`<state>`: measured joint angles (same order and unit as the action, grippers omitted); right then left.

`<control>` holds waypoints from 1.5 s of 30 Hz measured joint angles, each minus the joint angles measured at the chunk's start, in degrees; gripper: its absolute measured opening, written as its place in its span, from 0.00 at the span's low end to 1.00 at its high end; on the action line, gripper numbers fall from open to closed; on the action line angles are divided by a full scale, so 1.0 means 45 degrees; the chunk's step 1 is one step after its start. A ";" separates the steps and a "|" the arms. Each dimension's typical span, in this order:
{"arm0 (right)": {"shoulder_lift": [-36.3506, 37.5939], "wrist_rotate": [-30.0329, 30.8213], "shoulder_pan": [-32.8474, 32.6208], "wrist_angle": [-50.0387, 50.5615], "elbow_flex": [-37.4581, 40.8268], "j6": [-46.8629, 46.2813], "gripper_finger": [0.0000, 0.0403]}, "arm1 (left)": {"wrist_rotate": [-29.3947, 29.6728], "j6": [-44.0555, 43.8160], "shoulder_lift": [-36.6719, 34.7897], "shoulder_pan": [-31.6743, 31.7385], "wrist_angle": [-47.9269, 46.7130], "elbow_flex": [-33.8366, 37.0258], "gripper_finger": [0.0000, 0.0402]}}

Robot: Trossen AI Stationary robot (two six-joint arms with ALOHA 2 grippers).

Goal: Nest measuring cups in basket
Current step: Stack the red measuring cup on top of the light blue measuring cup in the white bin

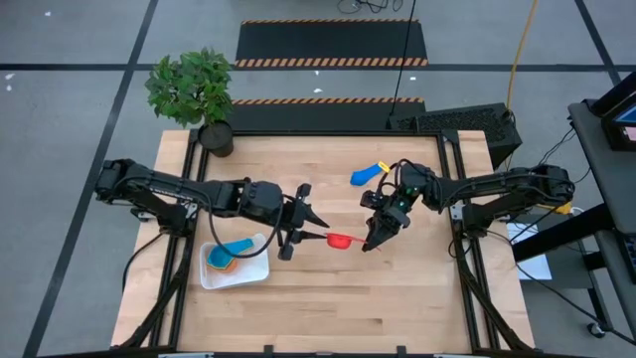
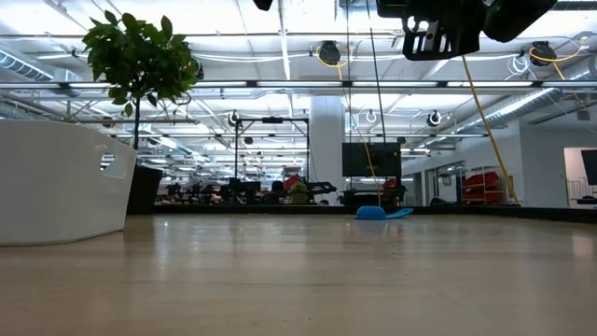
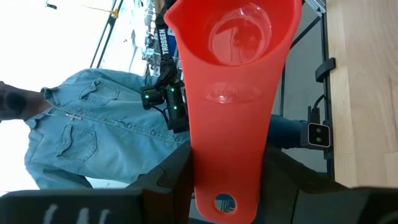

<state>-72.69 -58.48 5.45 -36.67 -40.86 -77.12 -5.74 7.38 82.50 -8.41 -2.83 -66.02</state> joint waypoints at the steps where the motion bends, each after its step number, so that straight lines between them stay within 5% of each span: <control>1: 0.0000 0.0005 0.0005 0.0000 0.0000 0.0000 0.31 | 0.0006 0.0000 0.0000 -0.0025 0.0000 0.0000 0.32; 18: 0.0010 -0.0029 -0.0005 0.0004 0.0000 -0.0010 0.31 | 0.0525 -0.0590 0.0000 -0.0437 0.0374 0.0000 0.19; 30: 0.0010 -0.0049 -0.0005 0.0000 0.0000 -0.0029 0.31 | 0.1009 -0.0650 -0.0010 -0.0491 0.0642 0.0000 0.34; 45: -0.0034 0.0216 0.0019 0.0067 0.0024 -0.0047 0.31 | 0.0566 -0.0844 -0.0203 -0.0475 0.0803 -0.0039 0.26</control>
<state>-72.84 -57.51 5.54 -36.36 -40.75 -77.33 -3.19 3.58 81.59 -10.54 0.78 -66.19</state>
